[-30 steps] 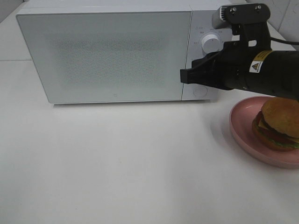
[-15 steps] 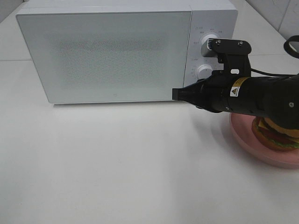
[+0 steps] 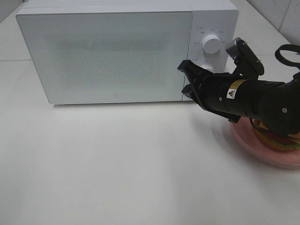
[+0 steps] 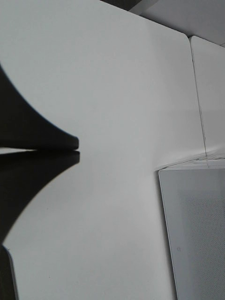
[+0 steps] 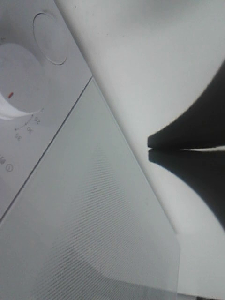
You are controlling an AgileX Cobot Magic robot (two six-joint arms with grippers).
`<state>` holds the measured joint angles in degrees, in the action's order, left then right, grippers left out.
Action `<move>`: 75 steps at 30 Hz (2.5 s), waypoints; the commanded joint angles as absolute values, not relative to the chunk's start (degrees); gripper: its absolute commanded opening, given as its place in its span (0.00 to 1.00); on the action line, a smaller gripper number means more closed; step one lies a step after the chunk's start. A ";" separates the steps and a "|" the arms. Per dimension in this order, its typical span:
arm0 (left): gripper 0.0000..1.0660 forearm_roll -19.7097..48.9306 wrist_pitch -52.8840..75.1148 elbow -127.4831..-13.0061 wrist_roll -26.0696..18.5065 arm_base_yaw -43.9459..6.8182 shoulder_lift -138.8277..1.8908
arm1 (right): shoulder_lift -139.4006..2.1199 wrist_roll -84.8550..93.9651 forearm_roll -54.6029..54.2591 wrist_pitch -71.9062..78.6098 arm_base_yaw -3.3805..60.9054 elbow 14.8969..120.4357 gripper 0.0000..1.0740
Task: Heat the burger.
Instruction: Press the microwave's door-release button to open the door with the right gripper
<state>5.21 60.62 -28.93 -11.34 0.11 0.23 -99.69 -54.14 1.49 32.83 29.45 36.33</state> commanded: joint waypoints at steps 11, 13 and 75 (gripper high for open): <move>0.00 5.50 59.82 -28.93 -11.06 0.17 1.38 | -99.52 -68.87 -0.80 38.85 29.45 36.84 0.01; 0.00 5.50 59.82 -28.93 -11.06 0.17 1.38 | -99.52 -68.87 -2.69 38.85 29.45 36.84 0.01; 0.00 5.50 59.82 -28.93 -11.06 0.17 1.38 | -118.89 -60.62 -33.92 52.25 29.28 46.70 0.02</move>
<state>5.21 60.62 -28.93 -11.34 0.11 0.23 -118.77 -62.05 -33.92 50.42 29.45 45.55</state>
